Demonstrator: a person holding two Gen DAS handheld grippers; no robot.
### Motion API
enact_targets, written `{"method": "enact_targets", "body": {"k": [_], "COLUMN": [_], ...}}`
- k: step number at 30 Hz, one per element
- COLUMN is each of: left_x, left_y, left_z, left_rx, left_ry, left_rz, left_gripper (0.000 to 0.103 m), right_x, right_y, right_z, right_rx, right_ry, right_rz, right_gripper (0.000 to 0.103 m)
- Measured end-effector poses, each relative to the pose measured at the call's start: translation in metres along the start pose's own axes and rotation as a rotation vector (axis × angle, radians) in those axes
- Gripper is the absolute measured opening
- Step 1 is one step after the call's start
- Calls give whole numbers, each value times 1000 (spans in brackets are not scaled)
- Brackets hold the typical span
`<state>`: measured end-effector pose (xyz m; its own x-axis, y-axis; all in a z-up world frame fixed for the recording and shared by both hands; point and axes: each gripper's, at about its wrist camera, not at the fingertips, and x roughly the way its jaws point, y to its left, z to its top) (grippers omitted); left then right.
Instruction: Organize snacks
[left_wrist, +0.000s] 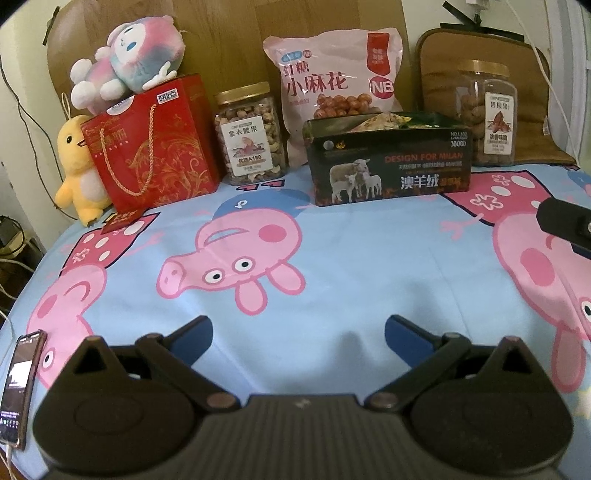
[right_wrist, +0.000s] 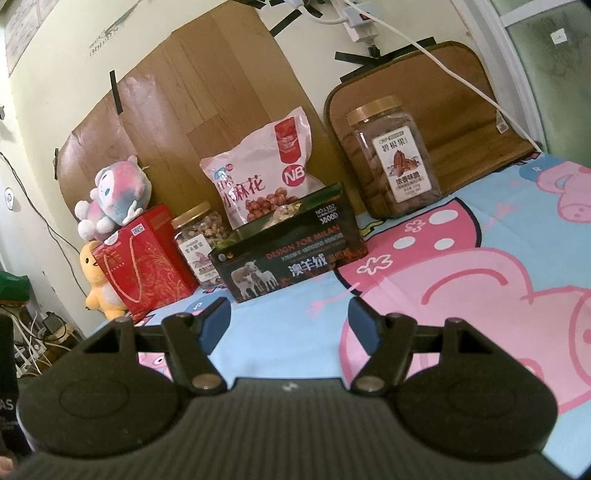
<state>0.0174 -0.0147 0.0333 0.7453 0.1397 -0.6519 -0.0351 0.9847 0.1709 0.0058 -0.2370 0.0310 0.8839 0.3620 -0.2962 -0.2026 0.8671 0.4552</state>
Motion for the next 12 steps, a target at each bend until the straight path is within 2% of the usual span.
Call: {"method": "enact_targets", "body": {"k": [12], "left_x": [3], "left_y": [-2], "left_z": [0], "left_rx": [8], "left_ry": [3], "left_rz": [-37], "left_gripper": [103], "right_x": [1], "right_y": [-1], "right_z": [0], "right_rx": [-1], "right_ry": [0], "right_rz": [-2], "right_gripper": [73]}}
